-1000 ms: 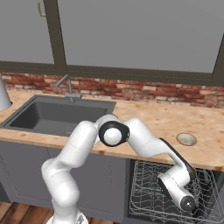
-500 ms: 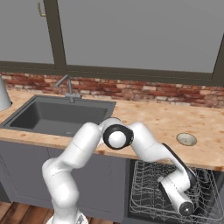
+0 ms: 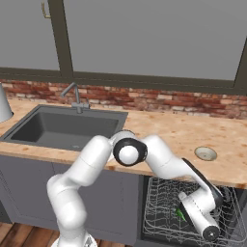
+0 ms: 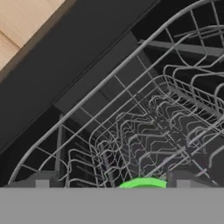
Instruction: Pick up the cup and bowl from the counter, place them in the dishwasher, and close the dishwasher door.
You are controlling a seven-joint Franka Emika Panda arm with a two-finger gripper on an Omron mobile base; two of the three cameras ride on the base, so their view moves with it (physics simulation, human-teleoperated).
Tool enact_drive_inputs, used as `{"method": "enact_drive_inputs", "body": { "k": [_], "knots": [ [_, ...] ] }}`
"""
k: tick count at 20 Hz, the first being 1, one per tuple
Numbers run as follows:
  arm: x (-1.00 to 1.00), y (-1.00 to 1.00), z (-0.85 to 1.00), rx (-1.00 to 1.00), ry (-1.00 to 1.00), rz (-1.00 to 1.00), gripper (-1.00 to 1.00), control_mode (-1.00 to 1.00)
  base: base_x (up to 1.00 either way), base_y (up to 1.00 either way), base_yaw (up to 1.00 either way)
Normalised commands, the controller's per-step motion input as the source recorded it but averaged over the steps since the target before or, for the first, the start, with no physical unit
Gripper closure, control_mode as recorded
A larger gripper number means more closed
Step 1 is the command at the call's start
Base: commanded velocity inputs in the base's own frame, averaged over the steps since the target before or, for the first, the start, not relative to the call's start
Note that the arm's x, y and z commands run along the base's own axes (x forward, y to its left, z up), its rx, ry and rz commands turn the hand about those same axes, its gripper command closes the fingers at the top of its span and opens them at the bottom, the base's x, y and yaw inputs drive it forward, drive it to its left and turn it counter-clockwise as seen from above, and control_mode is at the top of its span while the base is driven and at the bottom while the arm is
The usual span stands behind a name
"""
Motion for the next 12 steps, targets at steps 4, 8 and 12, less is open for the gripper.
{"method": "enact_drive_inputs", "body": {
  "k": [4,8,12],
  "knots": [
    [-0.01,-0.12,0.47,-0.05,-0.1,0.0,-1.0,-1.0,0.0,0.0,0.0],
    [-0.13,0.0,0.47,-0.15,-0.06,0.0,-1.0,-1.0,0.0,0.0,0.0],
    [-0.18,0.0,0.41,-0.14,0.0,0.0,-1.0,-1.0,0.0,0.0,0.0]
  ]
}}
